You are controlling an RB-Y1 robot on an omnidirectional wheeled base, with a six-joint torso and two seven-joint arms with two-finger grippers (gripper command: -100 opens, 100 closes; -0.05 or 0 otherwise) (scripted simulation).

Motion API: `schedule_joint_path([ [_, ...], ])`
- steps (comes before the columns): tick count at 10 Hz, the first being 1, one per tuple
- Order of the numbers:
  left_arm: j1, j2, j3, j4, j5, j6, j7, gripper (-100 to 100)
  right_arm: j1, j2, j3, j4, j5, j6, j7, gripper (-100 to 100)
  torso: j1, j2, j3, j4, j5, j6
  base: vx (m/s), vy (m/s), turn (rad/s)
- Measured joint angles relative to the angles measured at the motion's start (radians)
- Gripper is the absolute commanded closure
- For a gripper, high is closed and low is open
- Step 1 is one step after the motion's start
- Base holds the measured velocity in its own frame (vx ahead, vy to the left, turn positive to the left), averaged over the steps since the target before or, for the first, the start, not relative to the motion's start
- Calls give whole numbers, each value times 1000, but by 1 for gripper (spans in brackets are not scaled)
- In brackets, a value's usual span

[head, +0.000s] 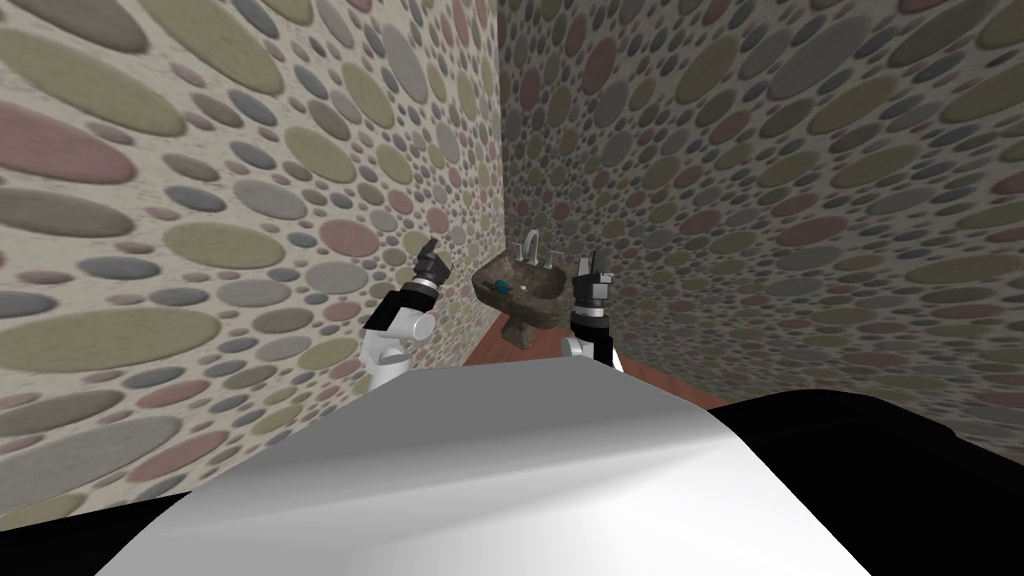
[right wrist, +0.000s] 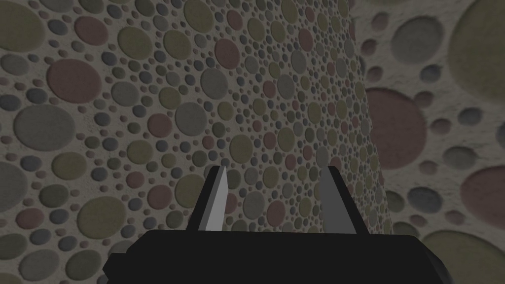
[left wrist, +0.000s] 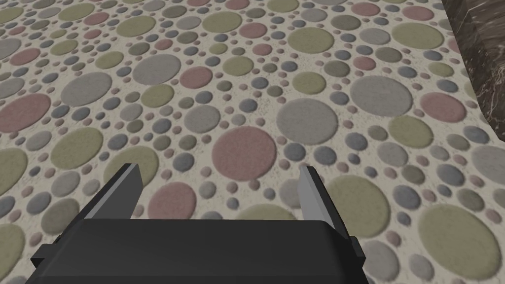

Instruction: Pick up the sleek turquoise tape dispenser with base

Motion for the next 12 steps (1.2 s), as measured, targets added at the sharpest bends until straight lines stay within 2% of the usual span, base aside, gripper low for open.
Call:
schedule_joint_path([
  [4, -53, 8, -3, 16, 26, 107, 1, -100, 0, 0, 0, 0, 0, 0, 0, 0, -1, 0, 0, 0, 0, 0, 16, -23, 24],
  [12, -129, 27, -5, 46, 70, 332, 1, -100, 0, 0, 0, 0, 0, 0, 0, 0, 0, 0, 0, 0, 0, 0, 14, -23, 12],
])
